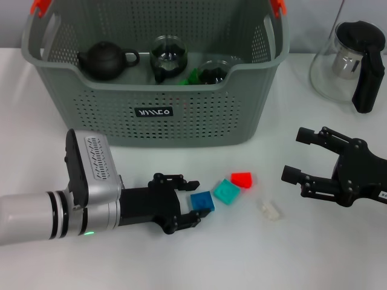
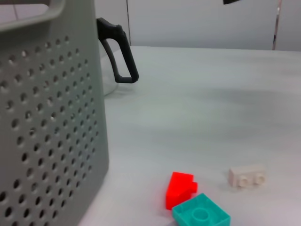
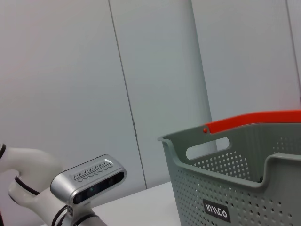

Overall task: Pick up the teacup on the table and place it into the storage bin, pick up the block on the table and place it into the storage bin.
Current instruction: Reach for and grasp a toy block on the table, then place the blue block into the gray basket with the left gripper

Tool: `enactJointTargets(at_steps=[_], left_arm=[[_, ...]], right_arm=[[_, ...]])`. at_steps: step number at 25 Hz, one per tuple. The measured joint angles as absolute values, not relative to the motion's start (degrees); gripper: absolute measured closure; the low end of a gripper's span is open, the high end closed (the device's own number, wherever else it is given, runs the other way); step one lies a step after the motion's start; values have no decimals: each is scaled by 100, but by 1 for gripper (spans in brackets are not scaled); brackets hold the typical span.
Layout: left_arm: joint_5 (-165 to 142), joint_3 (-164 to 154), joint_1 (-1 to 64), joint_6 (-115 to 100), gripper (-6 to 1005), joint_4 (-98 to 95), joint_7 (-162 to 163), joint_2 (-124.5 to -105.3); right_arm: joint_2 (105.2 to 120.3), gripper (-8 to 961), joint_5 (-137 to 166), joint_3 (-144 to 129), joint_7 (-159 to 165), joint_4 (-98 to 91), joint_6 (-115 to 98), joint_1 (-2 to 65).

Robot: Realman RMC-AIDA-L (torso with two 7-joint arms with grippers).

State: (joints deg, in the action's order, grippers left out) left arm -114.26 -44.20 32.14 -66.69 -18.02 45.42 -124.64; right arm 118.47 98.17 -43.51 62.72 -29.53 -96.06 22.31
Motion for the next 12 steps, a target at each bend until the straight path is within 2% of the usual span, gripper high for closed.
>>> enactJointTargets(at_steps=[3, 9, 12], left_arm=[[-11422, -4428, 3215, -6627, 343, -1816, 4544, -12463], [-11423, -4441, 3236, -6589, 569, -1809, 4545, -12463], [-11422, -4418, 3235, -6634, 587, -1810, 4559, -12462]], right_arm=[[11847, 7, 9817, -4351, 6278, -2953, -9605, 2232], [11847, 7, 9817, -4351, 6278, -2953, -9596, 2245], [11847, 7, 9817, -4351, 6284, -2953, -9594, 2249]])
